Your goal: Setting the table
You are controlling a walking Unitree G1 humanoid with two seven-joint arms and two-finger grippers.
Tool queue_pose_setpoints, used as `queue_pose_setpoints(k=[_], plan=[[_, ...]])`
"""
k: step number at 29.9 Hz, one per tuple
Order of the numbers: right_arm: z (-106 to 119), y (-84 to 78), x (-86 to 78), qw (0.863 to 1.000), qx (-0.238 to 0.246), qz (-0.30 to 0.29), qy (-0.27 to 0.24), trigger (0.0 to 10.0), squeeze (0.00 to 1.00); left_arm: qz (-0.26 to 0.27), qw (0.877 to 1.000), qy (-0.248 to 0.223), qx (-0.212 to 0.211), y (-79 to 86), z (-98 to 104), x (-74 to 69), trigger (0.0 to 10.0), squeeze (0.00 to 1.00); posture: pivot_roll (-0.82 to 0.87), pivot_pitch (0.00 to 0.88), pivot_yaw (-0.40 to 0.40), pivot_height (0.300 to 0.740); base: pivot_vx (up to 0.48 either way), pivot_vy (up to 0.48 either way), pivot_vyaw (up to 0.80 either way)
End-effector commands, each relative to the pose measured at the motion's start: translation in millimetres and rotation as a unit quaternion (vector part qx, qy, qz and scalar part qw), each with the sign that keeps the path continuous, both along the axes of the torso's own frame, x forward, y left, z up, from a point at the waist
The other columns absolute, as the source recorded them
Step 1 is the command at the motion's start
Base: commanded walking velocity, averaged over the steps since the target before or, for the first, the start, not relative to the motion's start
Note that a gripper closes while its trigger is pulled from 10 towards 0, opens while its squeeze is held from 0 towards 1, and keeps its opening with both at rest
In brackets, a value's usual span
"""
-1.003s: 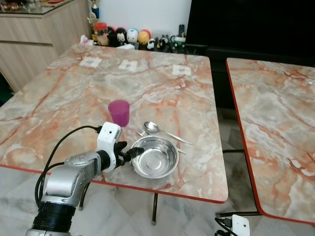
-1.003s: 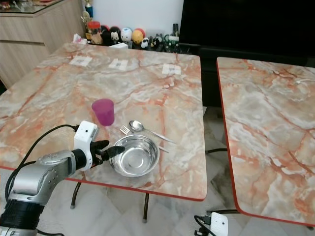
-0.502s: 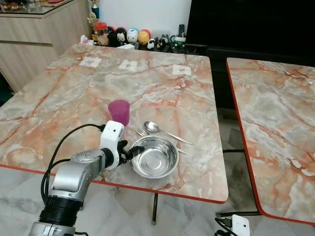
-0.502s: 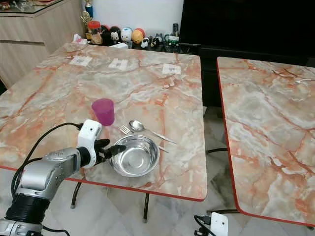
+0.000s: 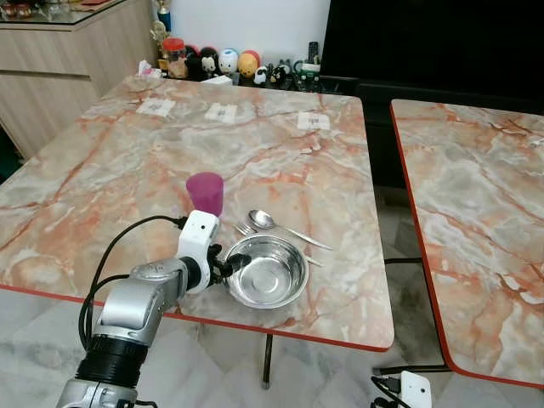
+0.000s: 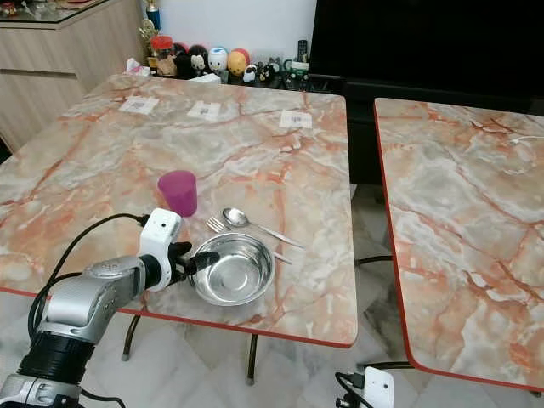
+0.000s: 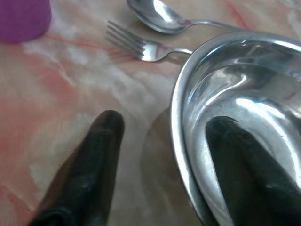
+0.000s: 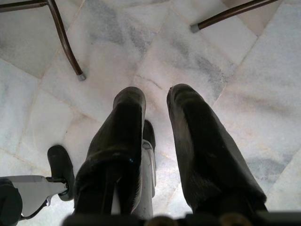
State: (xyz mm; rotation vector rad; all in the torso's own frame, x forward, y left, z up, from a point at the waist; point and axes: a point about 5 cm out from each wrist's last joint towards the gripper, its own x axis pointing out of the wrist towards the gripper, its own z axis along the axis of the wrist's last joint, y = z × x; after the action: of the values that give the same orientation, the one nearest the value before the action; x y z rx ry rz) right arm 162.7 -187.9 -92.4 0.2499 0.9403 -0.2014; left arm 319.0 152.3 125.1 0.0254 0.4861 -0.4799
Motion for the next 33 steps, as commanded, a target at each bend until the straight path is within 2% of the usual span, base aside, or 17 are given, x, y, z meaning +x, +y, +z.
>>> queue_pose_setpoints(k=[1, 20, 33], plan=[[-0.2, -2.8, -1.3, 1.000, -0.002, -0.007, 0.001, 10.0, 0.00, 0.004, 1.000, -0.001, 0.004, -0.5, 1.5, 2.5, 0.0, 0.00, 0.14, 0.013, -0.046, 0.740, 0.000, 0.000, 0.00], [-0.2, -2.8, -1.2, 1.000, -0.003, -0.006, 0.002, 10.0, 0.00, 0.008, 1.000, 0.004, 0.004, 0.1, -0.2, 1.6, 0.0, 0.00, 0.14, 0.013, -0.046, 0.740, 0.000, 0.000, 0.00], [-0.1, -3.3, -1.4, 1.000, -0.003, -0.005, 0.001, 10.0, 0.00, 0.019, 1.000, 0.000, 0.011, 8.6, 2.5, 1.5, 0.0, 0.00, 0.14, 0.015, -0.052, 0.740, 0.000, 0.000, 0.00]])
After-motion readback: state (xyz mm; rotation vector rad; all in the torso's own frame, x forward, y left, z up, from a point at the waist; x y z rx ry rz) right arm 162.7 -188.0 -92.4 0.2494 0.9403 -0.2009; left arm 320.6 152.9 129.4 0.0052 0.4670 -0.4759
